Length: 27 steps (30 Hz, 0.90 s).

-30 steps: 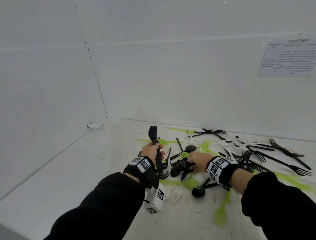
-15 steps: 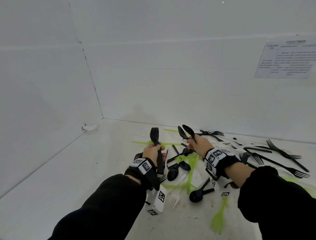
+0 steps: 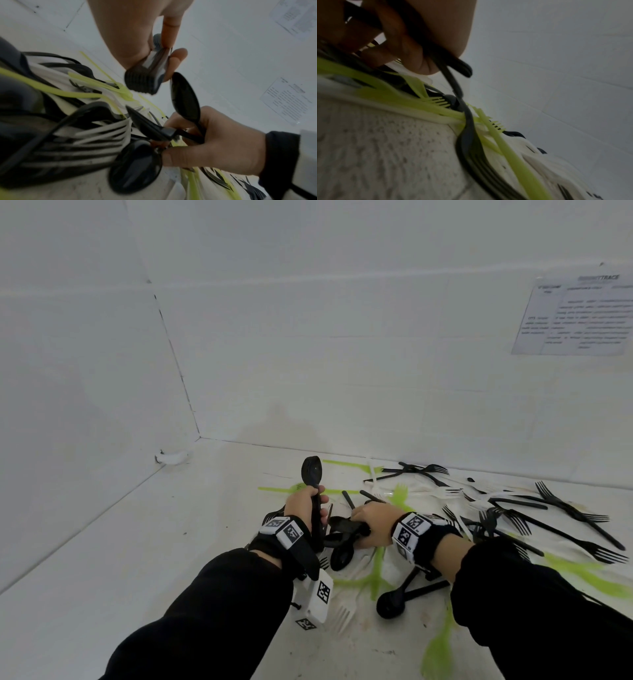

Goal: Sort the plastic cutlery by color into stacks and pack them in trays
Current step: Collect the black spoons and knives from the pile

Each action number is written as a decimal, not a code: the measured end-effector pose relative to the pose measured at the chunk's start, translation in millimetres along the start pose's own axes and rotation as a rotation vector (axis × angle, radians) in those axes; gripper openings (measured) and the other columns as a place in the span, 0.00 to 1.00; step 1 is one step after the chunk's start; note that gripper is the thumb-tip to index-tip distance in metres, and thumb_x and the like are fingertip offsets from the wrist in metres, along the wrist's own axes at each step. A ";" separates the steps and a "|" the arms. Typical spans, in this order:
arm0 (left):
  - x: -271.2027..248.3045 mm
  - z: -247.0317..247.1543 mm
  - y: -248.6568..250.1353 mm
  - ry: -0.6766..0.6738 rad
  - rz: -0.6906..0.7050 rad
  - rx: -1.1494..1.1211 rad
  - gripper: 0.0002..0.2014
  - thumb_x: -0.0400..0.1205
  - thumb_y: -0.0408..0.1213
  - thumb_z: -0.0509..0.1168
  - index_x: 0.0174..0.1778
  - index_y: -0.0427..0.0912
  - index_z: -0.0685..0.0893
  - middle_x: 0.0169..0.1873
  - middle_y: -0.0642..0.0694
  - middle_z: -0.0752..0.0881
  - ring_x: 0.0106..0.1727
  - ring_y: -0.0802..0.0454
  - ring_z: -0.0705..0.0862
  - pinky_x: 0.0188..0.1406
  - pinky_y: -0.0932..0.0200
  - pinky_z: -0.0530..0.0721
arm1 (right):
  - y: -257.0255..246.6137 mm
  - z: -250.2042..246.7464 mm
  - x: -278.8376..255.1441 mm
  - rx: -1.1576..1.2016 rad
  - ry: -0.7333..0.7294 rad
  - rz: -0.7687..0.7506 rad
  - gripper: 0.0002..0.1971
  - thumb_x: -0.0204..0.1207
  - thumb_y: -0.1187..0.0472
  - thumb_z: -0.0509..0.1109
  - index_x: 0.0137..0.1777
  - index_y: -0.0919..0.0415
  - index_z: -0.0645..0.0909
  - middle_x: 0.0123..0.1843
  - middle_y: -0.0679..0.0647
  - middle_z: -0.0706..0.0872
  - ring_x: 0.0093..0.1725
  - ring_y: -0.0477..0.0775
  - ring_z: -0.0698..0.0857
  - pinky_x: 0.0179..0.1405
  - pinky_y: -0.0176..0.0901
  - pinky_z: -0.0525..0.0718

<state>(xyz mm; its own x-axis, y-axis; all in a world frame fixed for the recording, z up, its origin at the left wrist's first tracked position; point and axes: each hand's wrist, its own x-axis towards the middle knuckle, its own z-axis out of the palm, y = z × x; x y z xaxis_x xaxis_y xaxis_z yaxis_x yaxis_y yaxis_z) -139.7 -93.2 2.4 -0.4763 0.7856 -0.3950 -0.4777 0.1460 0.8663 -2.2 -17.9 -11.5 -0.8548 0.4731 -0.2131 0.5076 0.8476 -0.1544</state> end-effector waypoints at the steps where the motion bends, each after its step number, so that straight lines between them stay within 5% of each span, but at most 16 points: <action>1: 1.6 -0.4 0.6 0.007 0.006 0.004 0.14 0.84 0.33 0.50 0.37 0.41 0.77 0.29 0.47 0.74 0.10 0.58 0.68 0.14 0.73 0.65 | 0.1 1.8 3.7 0.011 -0.006 0.007 0.17 0.69 0.51 0.72 0.49 0.66 0.83 0.52 0.60 0.85 0.53 0.60 0.83 0.52 0.44 0.78; 7: 7.1 -2.9 2.2 0.012 0.025 0.020 0.14 0.84 0.32 0.49 0.36 0.41 0.77 0.29 0.47 0.73 0.09 0.57 0.68 0.13 0.72 0.65 | 0.1 7.0 12.6 0.059 -0.038 0.042 0.15 0.71 0.56 0.74 0.55 0.64 0.84 0.54 0.62 0.86 0.56 0.60 0.83 0.55 0.45 0.80; 12: 9.0 -4.4 6.8 -0.008 0.039 -0.091 0.14 0.84 0.31 0.48 0.37 0.40 0.76 0.28 0.45 0.72 0.09 0.56 0.68 0.14 0.73 0.66 | 14.9 -1.1 15.5 0.245 0.196 0.120 0.14 0.78 0.59 0.68 0.60 0.64 0.82 0.62 0.61 0.77 0.63 0.59 0.77 0.61 0.42 0.72; 16: 10.4 -5.7 11.2 -0.011 0.029 -0.107 0.14 0.84 0.30 0.48 0.38 0.41 0.75 0.27 0.46 0.73 0.10 0.55 0.69 0.18 0.69 0.66 | 25.5 -18.3 11.7 0.552 0.491 0.311 0.06 0.80 0.60 0.65 0.52 0.61 0.80 0.49 0.58 0.80 0.51 0.53 0.78 0.43 0.40 0.67; 20: 10.9 -4.3 6.9 0.002 0.019 -0.086 0.13 0.84 0.30 0.48 0.39 0.40 0.76 0.28 0.45 0.73 0.10 0.55 0.69 0.15 0.71 0.68 | 27.6 -27.4 10.6 0.953 0.600 0.335 0.07 0.83 0.60 0.61 0.51 0.63 0.79 0.46 0.53 0.82 0.47 0.51 0.79 0.44 0.39 0.72; 23: 11.6 -2.4 2.2 0.015 0.016 -0.073 0.13 0.84 0.31 0.49 0.39 0.40 0.77 0.28 0.45 0.73 0.10 0.55 0.69 0.17 0.71 0.67 | 22.8 -31.2 12.7 1.279 0.681 0.331 0.05 0.85 0.61 0.55 0.53 0.59 0.72 0.38 0.51 0.83 0.28 0.45 0.84 0.31 0.35 0.77; 27: 10.1 0.7 0.8 0.000 0.007 -0.065 0.13 0.84 0.31 0.49 0.38 0.41 0.77 0.28 0.46 0.74 0.10 0.55 0.69 0.20 0.68 0.67 | 22.9 -34.0 11.0 1.449 0.708 0.417 0.09 0.86 0.61 0.54 0.42 0.57 0.66 0.33 0.54 0.73 0.11 0.43 0.71 0.15 0.34 0.71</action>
<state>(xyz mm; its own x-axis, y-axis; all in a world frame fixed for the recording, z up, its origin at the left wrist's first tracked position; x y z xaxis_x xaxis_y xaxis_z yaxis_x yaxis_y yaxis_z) -144.3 -84.7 -0.7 -0.4795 0.7867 -0.3889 -0.5212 0.1013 0.8474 -3.6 14.9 15.4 -0.3147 0.9458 -0.0795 0.0251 -0.0755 -0.9968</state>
